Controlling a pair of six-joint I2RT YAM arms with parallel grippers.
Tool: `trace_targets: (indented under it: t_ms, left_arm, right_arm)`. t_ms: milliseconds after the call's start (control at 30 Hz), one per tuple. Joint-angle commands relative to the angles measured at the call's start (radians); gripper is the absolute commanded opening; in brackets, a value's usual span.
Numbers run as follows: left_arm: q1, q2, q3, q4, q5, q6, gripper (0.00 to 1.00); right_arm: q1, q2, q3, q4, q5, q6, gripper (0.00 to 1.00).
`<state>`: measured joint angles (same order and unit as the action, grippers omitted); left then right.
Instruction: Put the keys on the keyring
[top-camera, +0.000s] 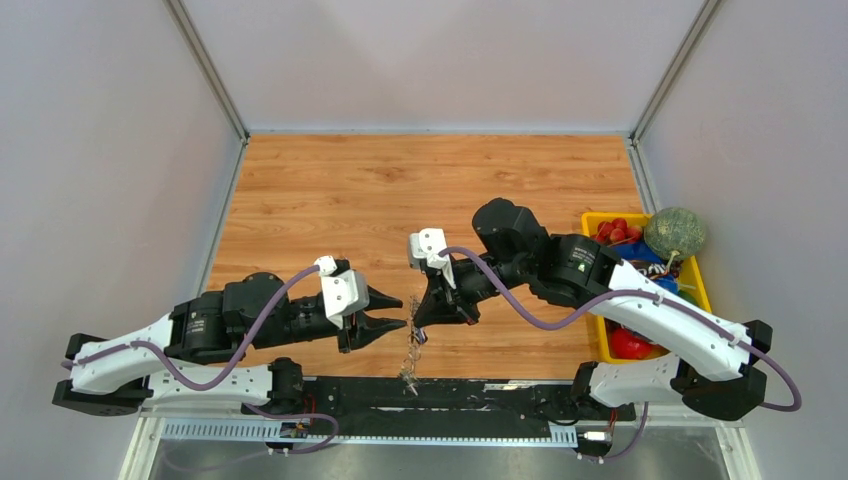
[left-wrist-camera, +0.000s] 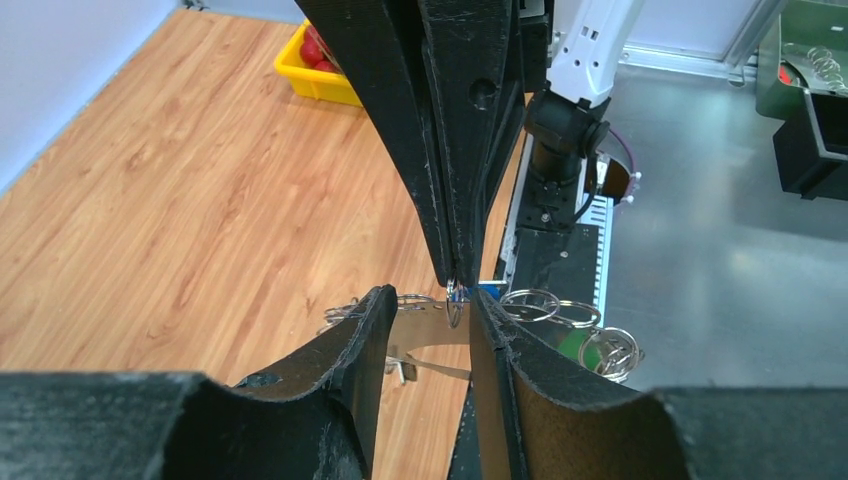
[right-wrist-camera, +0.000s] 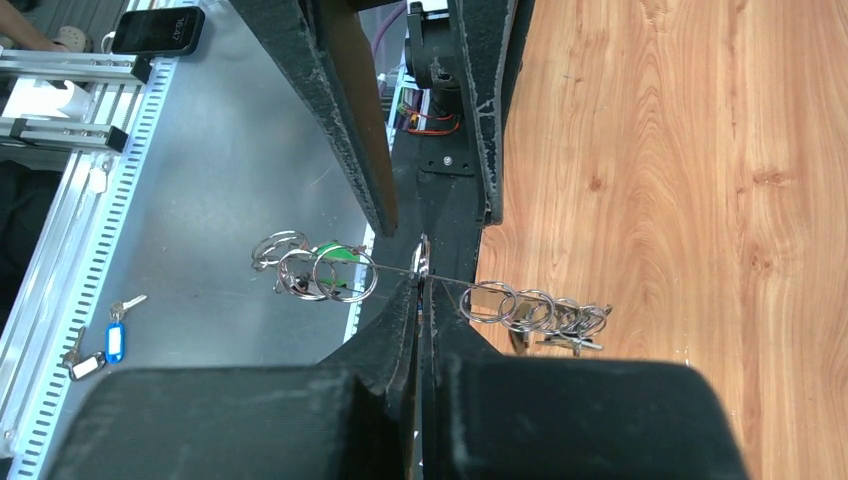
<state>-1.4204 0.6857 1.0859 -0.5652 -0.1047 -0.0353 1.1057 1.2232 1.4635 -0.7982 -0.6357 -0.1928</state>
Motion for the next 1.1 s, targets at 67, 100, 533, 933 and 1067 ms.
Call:
trace_targets:
  t_ms: [67, 100, 533, 933, 1067]
  left_arm:
    - [-0.002, 0.017, 0.015, 0.021, 0.028, 0.017, 0.41]
    - [-0.002, 0.017, 0.012, 0.025, 0.03, 0.017, 0.4]
    - [-0.002, 0.022, 0.003, 0.034, 0.053, 0.008, 0.3]
    - [-0.002, 0.027, -0.002, 0.037, 0.06, 0.009, 0.26]
    - [-0.002, 0.031, -0.004, 0.035, 0.064, 0.008, 0.24]
  right_arm:
    - [0.019, -0.011, 0.057, 0.038, 0.001, -0.011, 0.0]
    - [0.021, -0.011, 0.056, 0.043, 0.002, -0.011, 0.0]
    - [0.039, -0.021, 0.049, 0.072, 0.018, -0.005, 0.0]
    - [0.059, -0.018, 0.062, 0.08, 0.034, -0.005, 0.0]
    - [0.065, -0.021, 0.067, 0.081, 0.039, -0.005, 0.0]
